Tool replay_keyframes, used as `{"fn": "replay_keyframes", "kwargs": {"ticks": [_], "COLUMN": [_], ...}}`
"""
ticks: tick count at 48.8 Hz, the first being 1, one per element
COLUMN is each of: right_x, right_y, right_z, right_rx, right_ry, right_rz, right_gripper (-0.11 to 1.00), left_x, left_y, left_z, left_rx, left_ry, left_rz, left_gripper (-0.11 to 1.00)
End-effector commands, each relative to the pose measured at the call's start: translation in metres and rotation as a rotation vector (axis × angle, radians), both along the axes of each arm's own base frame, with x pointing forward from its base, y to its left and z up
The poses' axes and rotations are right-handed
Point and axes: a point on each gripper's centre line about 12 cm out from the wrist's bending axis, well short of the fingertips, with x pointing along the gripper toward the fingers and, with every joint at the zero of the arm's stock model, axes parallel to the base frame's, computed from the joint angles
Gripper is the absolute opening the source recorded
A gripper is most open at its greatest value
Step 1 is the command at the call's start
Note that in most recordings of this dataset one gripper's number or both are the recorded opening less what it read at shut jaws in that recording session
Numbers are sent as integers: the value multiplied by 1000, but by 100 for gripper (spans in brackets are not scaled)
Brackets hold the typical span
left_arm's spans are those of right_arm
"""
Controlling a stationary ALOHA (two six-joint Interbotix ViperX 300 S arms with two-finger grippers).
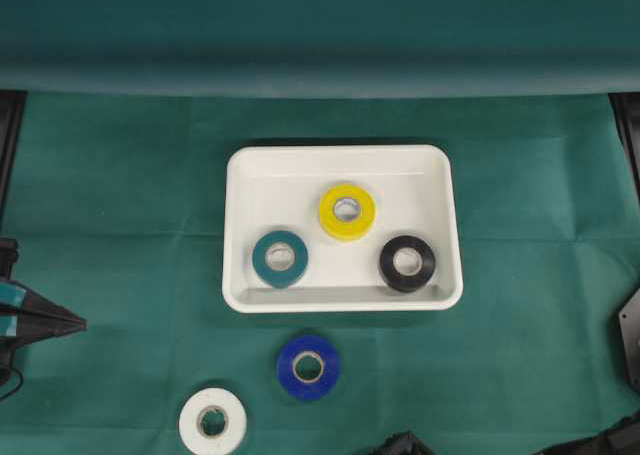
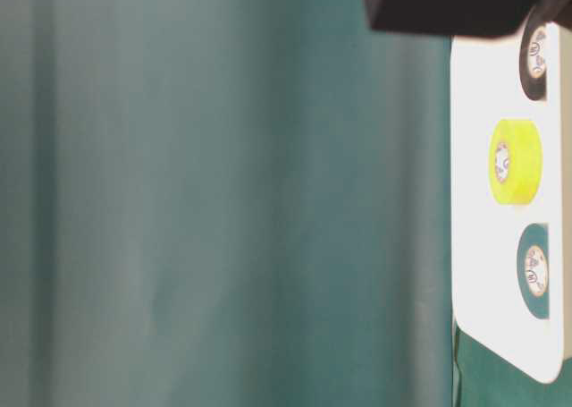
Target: Put the tape into the white case with the right arm.
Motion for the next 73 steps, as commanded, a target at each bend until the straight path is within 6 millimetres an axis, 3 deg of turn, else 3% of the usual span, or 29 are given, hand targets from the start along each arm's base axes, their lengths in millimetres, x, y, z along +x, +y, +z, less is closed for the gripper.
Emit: {"fn": "replay_keyframes", "kwargs": {"ticks": [1, 23, 43, 59, 66, 73], "right_x": [7, 8, 5, 7, 8, 12], "right_y": [-1, 0, -2, -3, -13, -34], "right_z": [11, 16, 60, 64, 62, 69], "right_rx": [4, 13, -8, -21, -27, -30], "right_ry": [-21, -30, -59, -51, -42, -53], "right_rz": [-14, -17, -46, -60, -83, -131], "right_gripper": [4, 3, 3, 3, 3, 3], "left_x": [1, 1, 1, 1, 1, 1], "left_y": [0, 0, 0, 0, 0, 0], "left_z": [5, 5, 5, 5, 4, 5], "left_rx": [-1, -1, -1, -1, -1, -3], "left_ry": [-14, -14, -14, -14, -12, -14], "left_rz": [2, 2, 2, 2, 2, 2], "left_gripper": [0, 0, 0, 0, 0, 0]}}
